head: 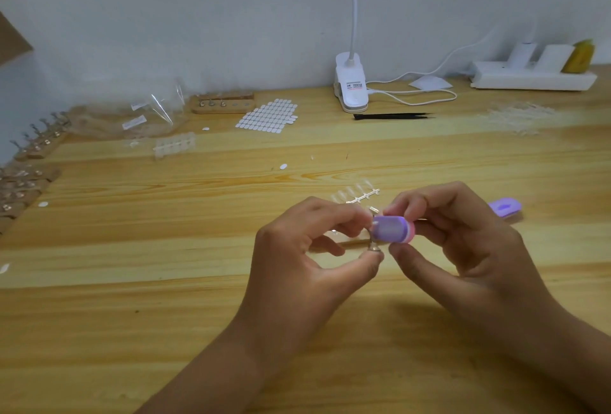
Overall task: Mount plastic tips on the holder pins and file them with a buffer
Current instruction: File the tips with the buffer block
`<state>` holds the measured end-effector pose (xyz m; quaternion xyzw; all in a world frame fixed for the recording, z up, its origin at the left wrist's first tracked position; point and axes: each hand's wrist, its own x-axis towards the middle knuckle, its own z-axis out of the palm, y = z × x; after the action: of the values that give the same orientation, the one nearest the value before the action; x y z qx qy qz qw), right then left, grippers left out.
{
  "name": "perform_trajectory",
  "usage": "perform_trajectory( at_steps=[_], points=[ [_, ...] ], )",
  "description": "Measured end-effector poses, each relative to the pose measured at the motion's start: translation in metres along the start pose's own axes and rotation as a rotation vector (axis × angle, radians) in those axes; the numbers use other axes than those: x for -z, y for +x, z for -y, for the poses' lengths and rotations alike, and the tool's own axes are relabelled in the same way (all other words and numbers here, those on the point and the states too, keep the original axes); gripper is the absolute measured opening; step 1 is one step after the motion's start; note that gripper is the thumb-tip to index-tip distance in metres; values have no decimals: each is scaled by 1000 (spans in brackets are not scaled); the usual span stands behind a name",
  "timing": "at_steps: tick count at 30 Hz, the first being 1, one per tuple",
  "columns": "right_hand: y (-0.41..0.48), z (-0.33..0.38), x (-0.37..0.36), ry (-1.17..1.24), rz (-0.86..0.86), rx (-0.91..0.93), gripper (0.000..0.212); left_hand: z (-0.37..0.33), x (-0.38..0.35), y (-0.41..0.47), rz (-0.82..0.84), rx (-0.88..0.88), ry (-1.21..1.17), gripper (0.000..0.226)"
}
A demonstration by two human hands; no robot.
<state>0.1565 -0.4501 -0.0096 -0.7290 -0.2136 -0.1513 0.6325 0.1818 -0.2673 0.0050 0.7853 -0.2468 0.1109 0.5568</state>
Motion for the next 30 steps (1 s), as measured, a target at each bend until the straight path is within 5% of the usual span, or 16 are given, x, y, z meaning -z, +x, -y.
perform_trajectory(
  at_steps=[30],
  points=[
    [-1,-10,5,-549,59,281,12,-7,4,-1,-20,-111,42,29]
  ],
)
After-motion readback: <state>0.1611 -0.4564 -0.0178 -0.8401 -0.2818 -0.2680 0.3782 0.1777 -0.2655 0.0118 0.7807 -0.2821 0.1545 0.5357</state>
